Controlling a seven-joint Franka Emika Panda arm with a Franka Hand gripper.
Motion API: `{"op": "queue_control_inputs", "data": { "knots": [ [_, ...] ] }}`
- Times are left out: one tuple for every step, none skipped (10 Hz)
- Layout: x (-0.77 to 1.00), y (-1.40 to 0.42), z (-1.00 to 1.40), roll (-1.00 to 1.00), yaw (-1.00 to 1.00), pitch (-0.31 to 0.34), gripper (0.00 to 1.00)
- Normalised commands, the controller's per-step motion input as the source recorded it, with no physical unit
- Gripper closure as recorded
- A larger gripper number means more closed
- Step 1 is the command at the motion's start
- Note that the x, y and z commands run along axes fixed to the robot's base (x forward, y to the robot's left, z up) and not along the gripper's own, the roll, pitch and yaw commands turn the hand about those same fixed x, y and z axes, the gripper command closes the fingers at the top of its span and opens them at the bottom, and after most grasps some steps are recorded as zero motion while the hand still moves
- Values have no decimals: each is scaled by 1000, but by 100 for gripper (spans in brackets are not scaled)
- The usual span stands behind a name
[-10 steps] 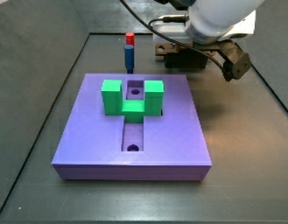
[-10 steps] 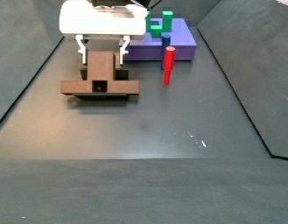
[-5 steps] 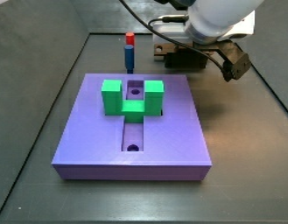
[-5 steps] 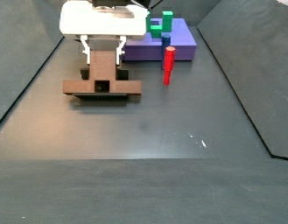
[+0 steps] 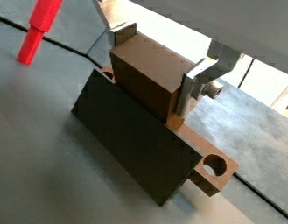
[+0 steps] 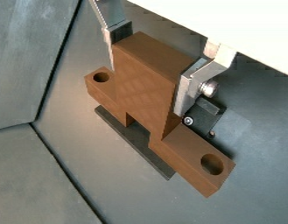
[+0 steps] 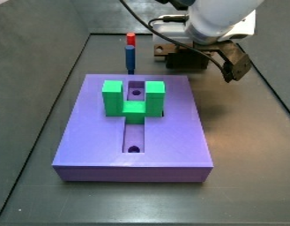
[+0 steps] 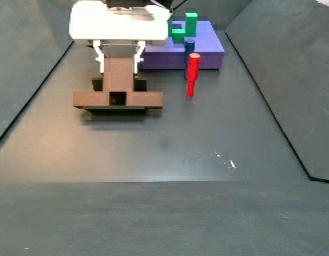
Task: Pick up the brown object. Move up. Place the brown object on the fixture. Regrasp the brown object. Move to above the board. Insert the brown object.
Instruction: Regrasp the brown object, then move to above the board.
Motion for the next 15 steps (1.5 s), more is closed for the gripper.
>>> {"op": "queue_control_inputs", "data": {
  "knots": [
    [0, 0, 0, 0, 0, 0, 100],
    [0, 0, 0, 0, 0, 0, 100],
    [0, 0, 0, 0, 0, 0, 100],
    [0, 0, 0, 0, 0, 0, 100],
    [0, 0, 0, 0, 0, 0, 100],
    [0, 0, 0, 0, 0, 0, 100],
    [0, 0, 0, 0, 0, 0, 100],
    [0, 0, 0, 0, 0, 0, 100],
    [0, 0, 0, 0, 0, 0, 100],
    [0, 0, 1400, 0, 0, 0, 100],
    [30, -17, 1400, -20, 35, -16, 100],
    [-3, -14, 1400, -80, 17, 10, 100],
    [12, -3, 1400, -56, 16, 5, 100],
    [23, -31, 1400, -13, 3, 39, 100],
    [20, -41, 1400, -4, 0, 40, 100]
  ]
}}
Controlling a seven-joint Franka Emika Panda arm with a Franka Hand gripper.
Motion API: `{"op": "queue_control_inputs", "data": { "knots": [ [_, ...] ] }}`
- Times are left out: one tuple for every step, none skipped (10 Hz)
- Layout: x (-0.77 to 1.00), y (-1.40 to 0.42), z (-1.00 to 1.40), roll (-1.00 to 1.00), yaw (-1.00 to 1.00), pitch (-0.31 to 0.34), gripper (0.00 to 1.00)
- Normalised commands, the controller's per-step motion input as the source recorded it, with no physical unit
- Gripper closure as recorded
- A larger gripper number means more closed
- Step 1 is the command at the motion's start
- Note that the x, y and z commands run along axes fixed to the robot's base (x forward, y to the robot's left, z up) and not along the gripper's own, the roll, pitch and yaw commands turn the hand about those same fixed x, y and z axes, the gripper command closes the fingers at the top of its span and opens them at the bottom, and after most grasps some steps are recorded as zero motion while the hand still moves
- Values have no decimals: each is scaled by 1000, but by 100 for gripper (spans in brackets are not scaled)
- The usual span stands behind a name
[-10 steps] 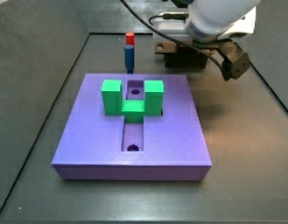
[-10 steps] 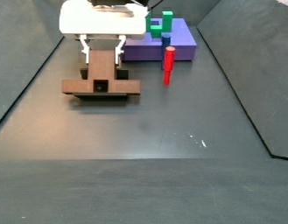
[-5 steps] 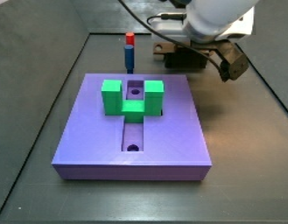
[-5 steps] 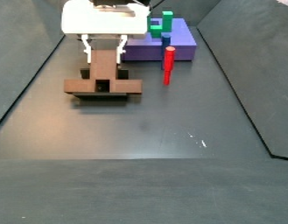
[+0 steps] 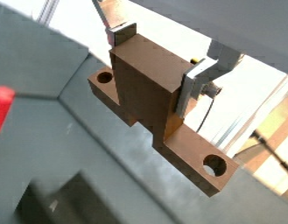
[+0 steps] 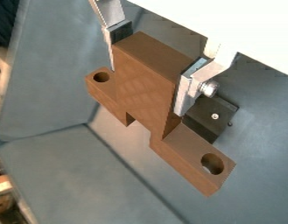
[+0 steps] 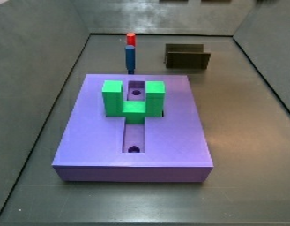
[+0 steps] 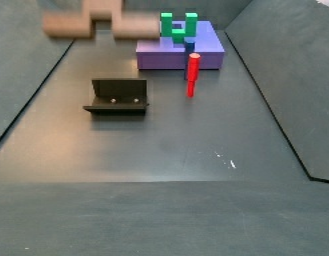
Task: Pick up the brown object. Move up. Place the brown object on the fixture. Regrasp the brown object. Move to above the board. Insert the brown object.
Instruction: Move to above the board.
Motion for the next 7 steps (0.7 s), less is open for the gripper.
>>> {"op": "queue_control_inputs", "data": {
  "knots": [
    [45, -19, 1400, -11, 3, 48, 100],
    [34, -34, 737, -3, 10, 65, 100],
    [36, -12, 281, 6, 15, 76, 100],
    [-965, -1400, 299, -1000, -22, 128, 100],
    [-977, -1400, 291, -1000, -19, 121, 100],
    [-1046, -1400, 308, -1000, -8, 99, 100],
    [-1069, -1400, 275, -1000, 4, 99, 100]
  ]
}}
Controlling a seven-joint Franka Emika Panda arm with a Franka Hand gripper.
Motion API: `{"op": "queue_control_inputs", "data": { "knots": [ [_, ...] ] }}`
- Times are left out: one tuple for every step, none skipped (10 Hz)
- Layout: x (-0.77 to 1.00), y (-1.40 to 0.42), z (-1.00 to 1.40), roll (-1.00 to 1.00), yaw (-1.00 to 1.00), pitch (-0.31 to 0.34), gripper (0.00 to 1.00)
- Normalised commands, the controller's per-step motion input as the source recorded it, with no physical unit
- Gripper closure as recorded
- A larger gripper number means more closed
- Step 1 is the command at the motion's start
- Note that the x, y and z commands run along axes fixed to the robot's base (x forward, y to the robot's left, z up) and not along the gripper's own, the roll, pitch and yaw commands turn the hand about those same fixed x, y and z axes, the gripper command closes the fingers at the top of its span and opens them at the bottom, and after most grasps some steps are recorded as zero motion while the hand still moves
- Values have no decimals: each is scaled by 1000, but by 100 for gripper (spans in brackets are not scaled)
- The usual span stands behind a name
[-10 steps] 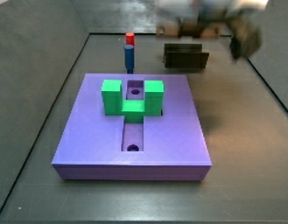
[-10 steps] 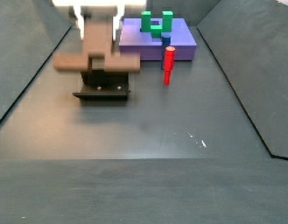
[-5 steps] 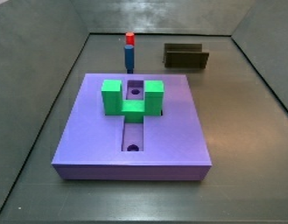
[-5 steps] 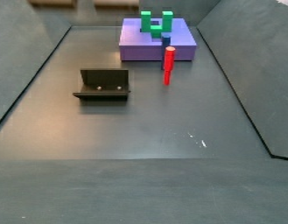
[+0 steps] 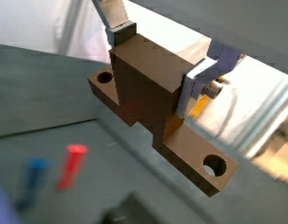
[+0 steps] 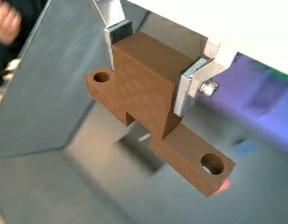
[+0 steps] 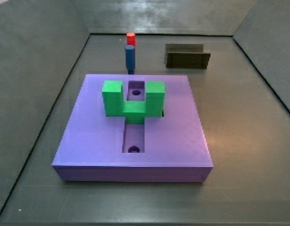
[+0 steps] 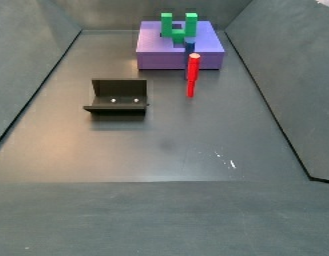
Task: Pick up the brown object. Move up. Place the brown object on the fixture. Regrasp the brown object. Move to above the board. Insert the brown object.
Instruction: Move to above the board, then insert the brown object.
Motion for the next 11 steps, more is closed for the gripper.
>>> {"op": "queue_control_inputs", "data": {
  "knots": [
    [-1048, -1400, 288, -1000, 7, 99, 100],
    [-1070, -1400, 289, -1000, 16, 92, 100],
    [-490, -586, 114, -1000, 25, 79, 100],
    [-311, -342, 58, -1000, 28, 69, 100],
    [-102, -82, 30, -1000, 28, 58, 100],
    [-86, -43, 20, -1000, 27, 44, 100],
    [-72, 6, -9, -788, 20, 8, 100],
    [-65, 12, 11, -574, 11, -12, 100],
    [-50, 11, -6, -342, 7, -27, 100],
    [-39, 11, -5, -263, 3, -30, 100],
    [0, -54, -40, 0, 0, 0, 100]
  ]
}}
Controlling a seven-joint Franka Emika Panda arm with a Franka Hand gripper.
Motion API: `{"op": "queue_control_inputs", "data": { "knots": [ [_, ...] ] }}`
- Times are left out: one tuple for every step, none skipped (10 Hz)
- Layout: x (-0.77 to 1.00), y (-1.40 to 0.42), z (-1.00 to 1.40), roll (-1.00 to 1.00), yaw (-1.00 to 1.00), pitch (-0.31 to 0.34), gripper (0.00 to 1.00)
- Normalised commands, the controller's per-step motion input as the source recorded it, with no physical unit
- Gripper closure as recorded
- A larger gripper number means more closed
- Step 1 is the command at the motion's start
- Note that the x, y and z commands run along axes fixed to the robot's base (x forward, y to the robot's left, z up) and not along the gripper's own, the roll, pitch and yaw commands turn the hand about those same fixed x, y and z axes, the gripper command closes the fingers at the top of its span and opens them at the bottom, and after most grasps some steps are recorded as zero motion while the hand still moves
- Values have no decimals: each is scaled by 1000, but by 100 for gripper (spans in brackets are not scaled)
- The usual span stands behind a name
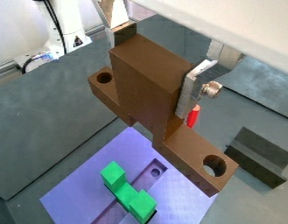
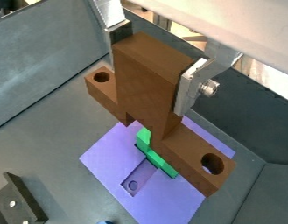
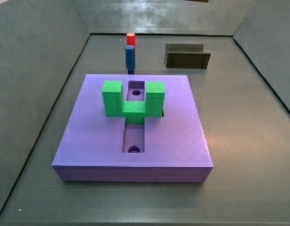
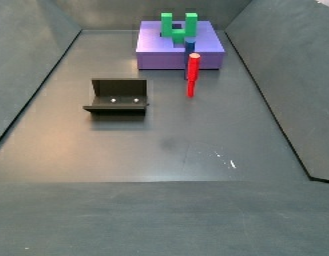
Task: Pick up the brown object. Move up. Place the brown object on the fixture. Regrasp the brown object. Move to above the board. Insert the brown object.
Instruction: Insert the brown object.
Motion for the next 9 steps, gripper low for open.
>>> {"op": "queue_control_inputs", "data": {
  "knots": [
    [83, 0, 0, 0, 0, 10, 100],
    [97, -154, -66, 0, -317, -33, 100],
    [0, 0, -271, -54, -1000, -139, 100],
    [-37, -26, -371, -103, -1000, -221, 100],
    [-83, -34, -420, -119, -989, -263, 100],
    [-74, -31, -446, -96, -1000, -240, 100],
    [-69, -26, -457, -89, -1000, -230, 100],
    [-69, -26, -460, -90, -1000, -229, 100],
    [-77, -26, -474, -93, -1000, -231, 100]
  ]
}}
